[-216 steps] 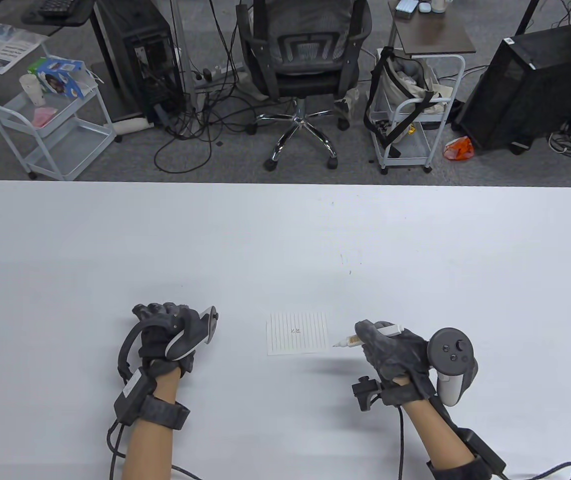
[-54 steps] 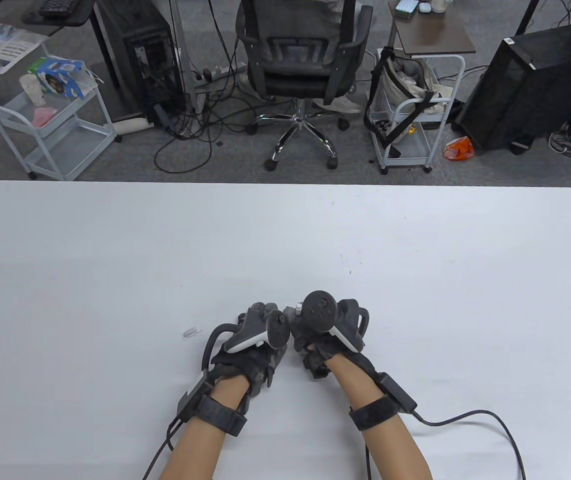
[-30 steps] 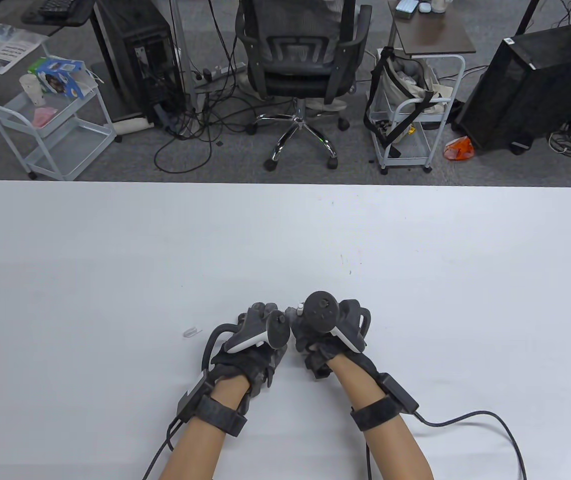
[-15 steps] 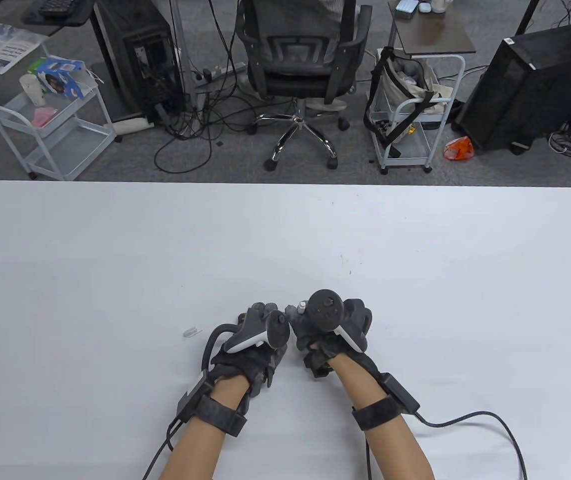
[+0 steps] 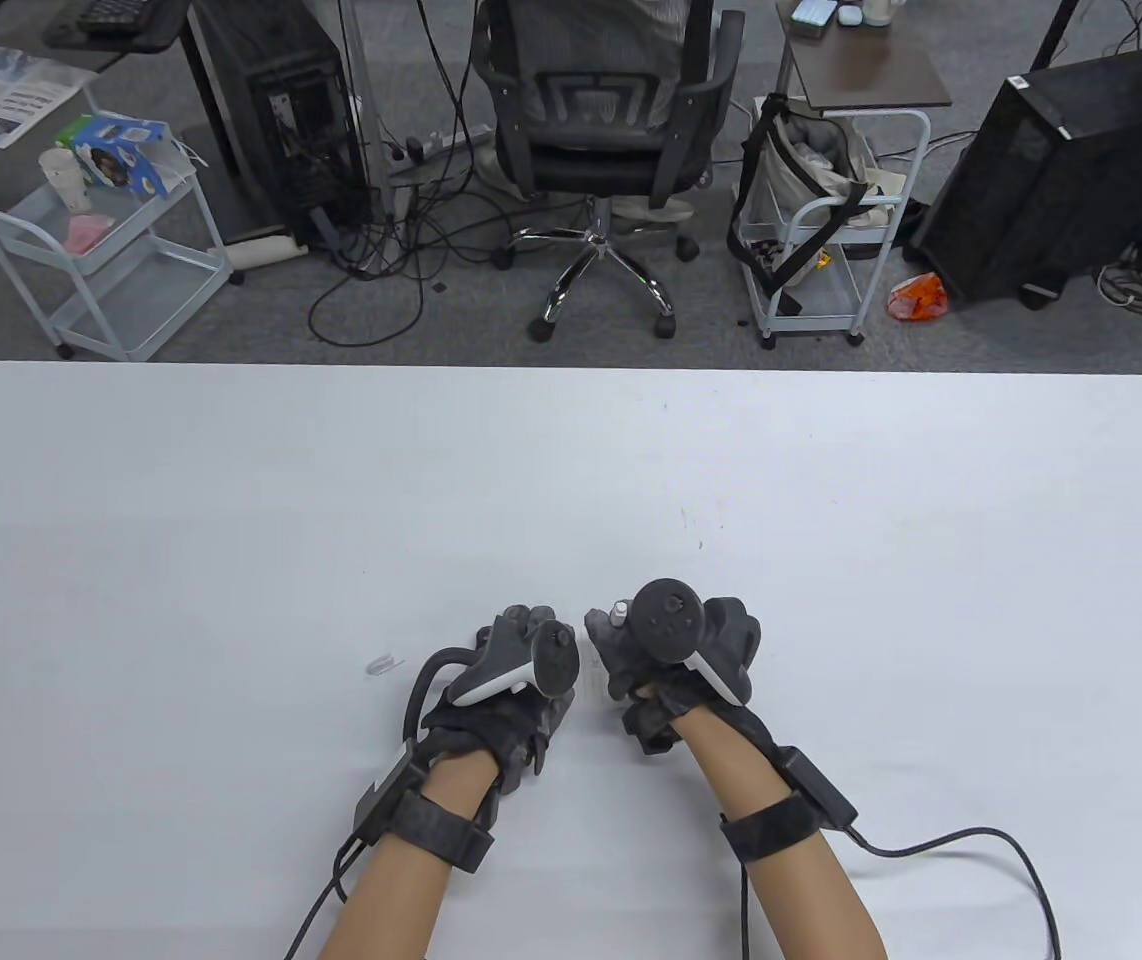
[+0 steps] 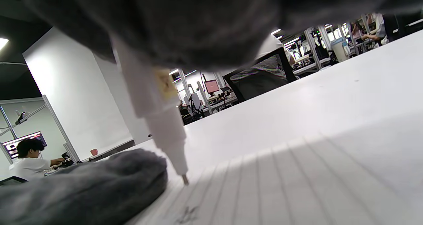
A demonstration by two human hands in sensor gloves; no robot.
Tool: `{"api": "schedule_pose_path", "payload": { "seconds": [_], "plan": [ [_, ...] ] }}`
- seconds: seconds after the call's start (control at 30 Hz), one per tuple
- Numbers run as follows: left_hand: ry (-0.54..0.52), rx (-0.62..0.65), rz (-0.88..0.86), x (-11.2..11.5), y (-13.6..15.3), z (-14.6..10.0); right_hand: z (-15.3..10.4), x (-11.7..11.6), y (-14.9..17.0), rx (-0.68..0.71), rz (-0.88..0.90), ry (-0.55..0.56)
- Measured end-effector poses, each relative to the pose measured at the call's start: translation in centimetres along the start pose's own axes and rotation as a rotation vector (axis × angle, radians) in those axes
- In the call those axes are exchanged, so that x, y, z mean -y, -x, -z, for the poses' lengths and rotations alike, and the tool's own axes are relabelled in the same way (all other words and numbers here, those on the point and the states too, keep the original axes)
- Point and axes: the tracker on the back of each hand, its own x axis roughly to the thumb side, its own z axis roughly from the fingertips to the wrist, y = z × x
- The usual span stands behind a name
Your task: Squeeze and apply correction pen on text
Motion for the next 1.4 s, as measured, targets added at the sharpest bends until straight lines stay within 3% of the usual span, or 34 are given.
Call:
{"api": "schedule_pose_path", "payload": {
  "seconds": [1.03,1.2,1.4],
  "plan": [
    [0.002,0.0,0.002,0.05,-0.02,0.01,0.25,-0.77,-0.33,-0.005,-0.048,-0.011],
    [0.003,0.001,0.001,0.06,-0.01,0.01,0.4,-0.72,-0.31,0.007,-0.036,-0.057],
    [0.003,0.001,0.001,0.06,-0.02,0.01,0.26,-0.66,-0.16,-0.012,-0.045,-0.015]
  ]
}}
